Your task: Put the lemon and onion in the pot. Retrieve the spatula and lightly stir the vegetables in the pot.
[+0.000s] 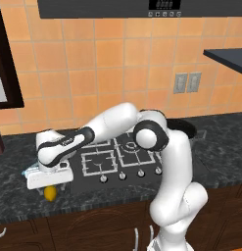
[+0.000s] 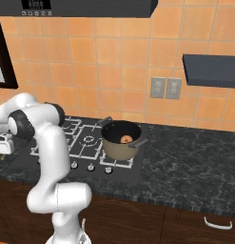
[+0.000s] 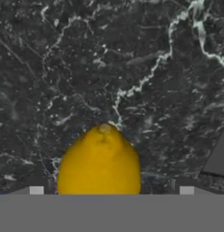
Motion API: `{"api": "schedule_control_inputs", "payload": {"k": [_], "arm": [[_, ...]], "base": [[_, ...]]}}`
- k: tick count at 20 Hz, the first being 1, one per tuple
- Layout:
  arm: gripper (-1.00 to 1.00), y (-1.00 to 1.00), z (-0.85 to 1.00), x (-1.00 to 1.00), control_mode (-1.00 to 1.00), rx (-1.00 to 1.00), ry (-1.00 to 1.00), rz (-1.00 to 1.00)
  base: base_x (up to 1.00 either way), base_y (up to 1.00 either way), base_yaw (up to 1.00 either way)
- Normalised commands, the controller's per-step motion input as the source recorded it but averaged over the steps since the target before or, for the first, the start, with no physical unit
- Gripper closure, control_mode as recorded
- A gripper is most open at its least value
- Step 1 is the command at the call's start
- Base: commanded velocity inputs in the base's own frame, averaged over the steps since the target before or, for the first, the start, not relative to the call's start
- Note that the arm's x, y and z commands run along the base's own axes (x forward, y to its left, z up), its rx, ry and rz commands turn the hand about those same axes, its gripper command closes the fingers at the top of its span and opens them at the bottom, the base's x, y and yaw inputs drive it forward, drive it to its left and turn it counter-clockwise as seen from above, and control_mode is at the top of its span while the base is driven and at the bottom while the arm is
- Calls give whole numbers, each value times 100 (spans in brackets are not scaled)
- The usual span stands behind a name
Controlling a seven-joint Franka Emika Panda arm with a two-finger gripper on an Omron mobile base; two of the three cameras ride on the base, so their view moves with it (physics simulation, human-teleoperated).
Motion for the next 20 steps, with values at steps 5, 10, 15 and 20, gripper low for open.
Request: {"api": "schedule_control_inputs", "payload": {"k": [5,10,15,20], "arm": [[-100,3,-28,1,-100,0,-7,-5],[100,-30,-3,-25,-100,0,-4,-6],[100,-42,13,-32,-100,1,-11,-7],[100,-94,92,-3,-100,4,-24,4]], "base": [[0,0,0],[0,0,0],[0,0,0],[0,0,0]]}}
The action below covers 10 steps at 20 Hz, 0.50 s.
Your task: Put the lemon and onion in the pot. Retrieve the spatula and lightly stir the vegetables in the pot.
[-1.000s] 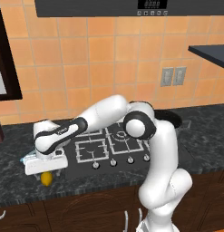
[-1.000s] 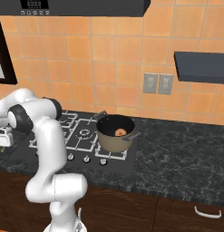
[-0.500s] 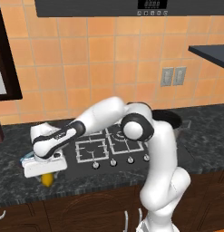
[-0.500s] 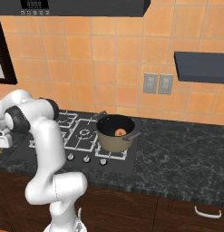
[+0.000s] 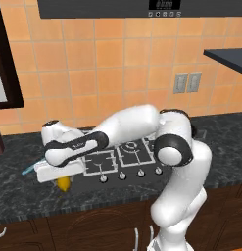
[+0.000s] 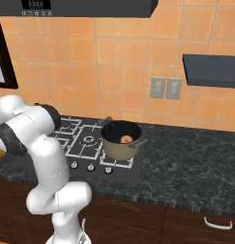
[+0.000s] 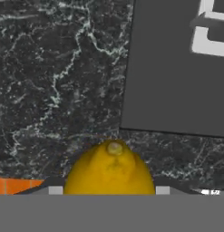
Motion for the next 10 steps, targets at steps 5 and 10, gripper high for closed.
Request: {"api": "schedule_control_inputs", "payload": {"k": [5,10], "arm": [[100,-100,100,0,-100,0,-33,14],[100,-100,91,0,-100,0,-30,8]], "base": [[0,0,0],[0,0,0]]}}
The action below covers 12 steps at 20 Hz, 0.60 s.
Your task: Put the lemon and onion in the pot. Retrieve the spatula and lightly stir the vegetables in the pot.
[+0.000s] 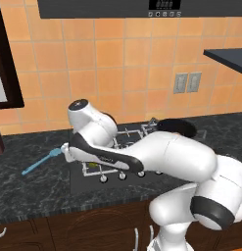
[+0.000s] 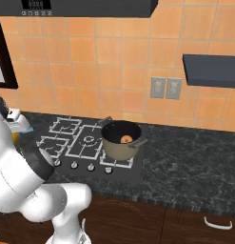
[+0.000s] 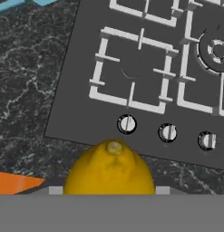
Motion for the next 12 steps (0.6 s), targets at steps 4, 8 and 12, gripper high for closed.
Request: {"api": "schedule_control_inputs", "payload": {"k": [4,8,12], "arm": [[100,-100,66,0,-100,0,-16,1],[100,-100,54,0,-100,0,-6,0],[100,-100,59,4,-100,4,-1,0]], "base": [[0,0,0],[0,0,0],[0,0,0]]}}
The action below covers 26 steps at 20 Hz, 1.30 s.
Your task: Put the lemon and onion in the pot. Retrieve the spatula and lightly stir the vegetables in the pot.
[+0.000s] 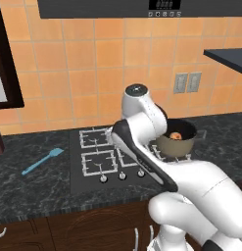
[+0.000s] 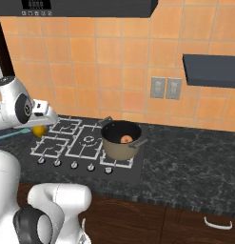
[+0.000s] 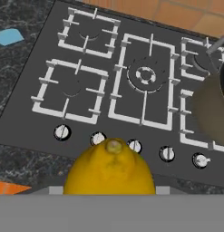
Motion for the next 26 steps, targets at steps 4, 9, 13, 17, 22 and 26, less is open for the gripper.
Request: {"api": "schedule_control_inputs", "payload": {"k": [4,9,13,17,22,26], "arm": [[100,-100,48,23,-100,8,2,-1],[100,-100,17,30,-100,12,13,-1],[100,-100,0,36,-100,6,20,0],[100,-100,-4,46,-100,4,12,0],[100,-90,-38,77,-100,0,11,0],[100,-36,-69,82,-100,0,4,1]], "base": [[0,0,0],[0,0,0],[0,0,0],[0,0,0],[0,0,0],[0,0,0]]}}
